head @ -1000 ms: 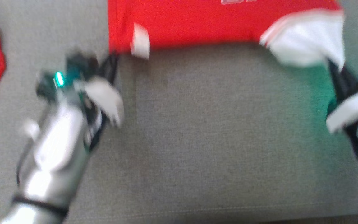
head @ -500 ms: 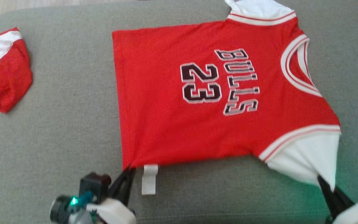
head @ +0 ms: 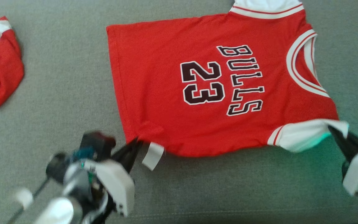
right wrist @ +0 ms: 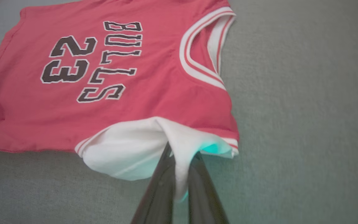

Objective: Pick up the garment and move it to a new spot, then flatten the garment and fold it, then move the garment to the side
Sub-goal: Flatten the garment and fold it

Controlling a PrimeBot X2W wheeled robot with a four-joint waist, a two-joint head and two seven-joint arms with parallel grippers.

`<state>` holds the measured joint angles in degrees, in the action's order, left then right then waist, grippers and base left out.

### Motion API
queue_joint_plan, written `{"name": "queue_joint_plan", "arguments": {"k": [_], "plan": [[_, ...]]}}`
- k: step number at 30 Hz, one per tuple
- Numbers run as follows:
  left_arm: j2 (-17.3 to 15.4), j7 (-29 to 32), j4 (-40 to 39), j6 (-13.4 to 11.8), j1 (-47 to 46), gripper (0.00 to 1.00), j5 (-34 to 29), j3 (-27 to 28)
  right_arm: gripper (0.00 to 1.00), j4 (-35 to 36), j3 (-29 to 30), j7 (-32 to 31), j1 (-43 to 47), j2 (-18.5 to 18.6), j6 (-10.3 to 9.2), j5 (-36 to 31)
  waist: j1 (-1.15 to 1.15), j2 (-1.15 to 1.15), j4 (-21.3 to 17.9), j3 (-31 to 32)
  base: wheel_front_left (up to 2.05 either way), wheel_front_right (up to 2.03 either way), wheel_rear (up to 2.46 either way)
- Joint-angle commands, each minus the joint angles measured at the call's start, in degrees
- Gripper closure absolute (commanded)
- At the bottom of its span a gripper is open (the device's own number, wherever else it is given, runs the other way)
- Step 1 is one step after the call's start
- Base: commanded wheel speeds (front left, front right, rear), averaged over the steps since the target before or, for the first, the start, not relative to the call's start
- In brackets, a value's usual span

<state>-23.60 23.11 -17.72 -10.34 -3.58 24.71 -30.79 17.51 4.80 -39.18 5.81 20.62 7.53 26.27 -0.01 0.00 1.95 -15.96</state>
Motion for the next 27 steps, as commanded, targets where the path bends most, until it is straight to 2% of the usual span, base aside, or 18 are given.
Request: {"name": "queue_joint_plan", "arguments": {"k": [1,2,7,11,17,22,23,24,25,26,27], "plan": [[-1.6,2.1,-2.0,1.1,-5.1,1.0,0.7,2.4,1.0,1.3,-1.6,-2.6,-3.6,3.2,-0.04,1.9,0.01,0.0,0.6,-1.0,0.0,0.0,0.0],[-1.6,2.1,-2.0,1.1,-5.1,1.0,0.7,2.4,1.0,1.3,-1.6,-2.6,-3.6,3.2,-0.04,1.9,0.01,0.0,0.6,-1.0,0.0,0.0,0.0],[-2.4,7.4,1.4,3.7,-14.4,1.0,2.7,3.9,1.0,-1.2,-4.6,-10.3,-13.9,8.3,-0.04,5.9,0.01,0.0,1.1,-3.7,0.0,0.0,0.0],[-2.1,10.0,4.9,4.4,-19.8,1.0,3.2,4.5,1.0,-4.1,-6.2,-13.4,-21.0,10.1,-0.04,7.2,0.01,0.0,1.5,-6.1,0.0,0.0,0.0],[-0.6,12.1,9.6,6.1,-25.3,1.0,3.7,3.1,1.0,-8.1,-9.9,-11.9,-29.9,11.4,-0.04,5.6,0.01,0.0,2.0,-9.0,0.0,0.0,0.0],[-0.1,11.9,12.4,6.5,-27.1,1.0,3.3,2.7,1.0,-11.9,-13.5,-9.0,-34.4,11.5,-0.04,4.6,0.01,0.0,2.1,-10.0,0.0,0.0,0.0],[-0.1,11.8,12.8,6.4,-27.2,1.0,3.3,2.7,0.89,-12.6,-13.9,-8.2,-34.9,11.5,-0.04,4.2,0.01,0.0,2.1,-10.0,0.0,0.0,0.0],[-0.2,11.9,13.2,6.4,-27.0,0.85,3.2,2.5,0.0,-13.0,-14.9,-7.5,-35.1,11.7,-0.04,4.1,0.01,0.0,2.1,-9.8,0.0,0.0,0.0],[0.0,11.8,13.5,6.3,-26.6,0.6,3.6,2.6,0.0,-13.7,-15.5,-7.2,-34.9,11.9,-0.04,4.3,0.01,0.0,2.1,-9.5,0.0,0.0,0.0],[0.1,11.8,13.6,6.1,-26.0,0.09,4.2,2.7,0.0,-14.3,-16.1,-7.1,-34.5,12.2,-0.04,4.6,0.01,0.0,2.0,-9.0,0.0,0.0,0.0],[-0.2,11.8,13.5,6.1,-24.5,0.0,5.1,2.9,0.0,-14.8,-16.8,-6.4,-33.5,13.4,-0.04,4.7,0.01,0.0,1.8,-7.8,0.0,0.0,0.0]]}}
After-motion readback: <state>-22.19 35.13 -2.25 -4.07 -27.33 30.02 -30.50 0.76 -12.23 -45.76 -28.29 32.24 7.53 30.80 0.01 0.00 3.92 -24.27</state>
